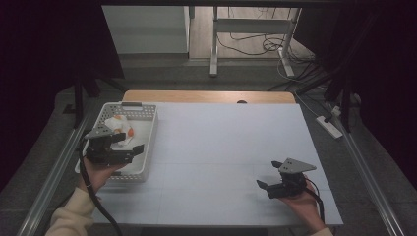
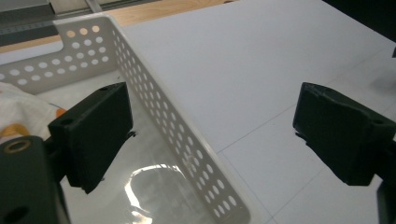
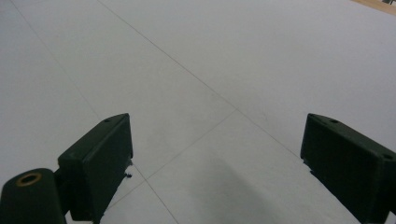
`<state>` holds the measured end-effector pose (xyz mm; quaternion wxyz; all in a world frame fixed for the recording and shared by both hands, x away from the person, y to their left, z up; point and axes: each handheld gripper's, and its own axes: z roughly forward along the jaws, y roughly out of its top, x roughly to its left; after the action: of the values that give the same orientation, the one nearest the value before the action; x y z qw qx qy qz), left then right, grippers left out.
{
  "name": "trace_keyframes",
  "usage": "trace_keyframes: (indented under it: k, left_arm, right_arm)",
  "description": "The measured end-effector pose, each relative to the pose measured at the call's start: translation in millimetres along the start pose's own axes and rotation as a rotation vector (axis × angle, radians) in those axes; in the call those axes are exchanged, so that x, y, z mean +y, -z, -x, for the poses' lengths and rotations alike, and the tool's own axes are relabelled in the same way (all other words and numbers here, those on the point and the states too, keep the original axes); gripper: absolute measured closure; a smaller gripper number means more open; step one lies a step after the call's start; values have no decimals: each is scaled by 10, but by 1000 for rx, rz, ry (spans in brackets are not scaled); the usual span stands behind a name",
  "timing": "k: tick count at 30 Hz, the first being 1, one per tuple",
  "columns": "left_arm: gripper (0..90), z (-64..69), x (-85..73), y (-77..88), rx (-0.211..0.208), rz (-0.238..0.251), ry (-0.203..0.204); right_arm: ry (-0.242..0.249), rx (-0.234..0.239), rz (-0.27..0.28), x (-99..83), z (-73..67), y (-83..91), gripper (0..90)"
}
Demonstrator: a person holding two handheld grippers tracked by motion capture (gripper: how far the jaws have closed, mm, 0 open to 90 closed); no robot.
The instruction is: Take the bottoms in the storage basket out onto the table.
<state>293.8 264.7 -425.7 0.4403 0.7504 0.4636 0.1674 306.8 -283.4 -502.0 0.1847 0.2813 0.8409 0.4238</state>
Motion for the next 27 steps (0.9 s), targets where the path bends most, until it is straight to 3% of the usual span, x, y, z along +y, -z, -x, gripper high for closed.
trace_keyframes:
  k: [27]
  left_arm:
    - [116, -217, 230, -92, 56, -33, 5]
  right_arm:
    - [0, 0, -10, -3, -4, -12, 92]
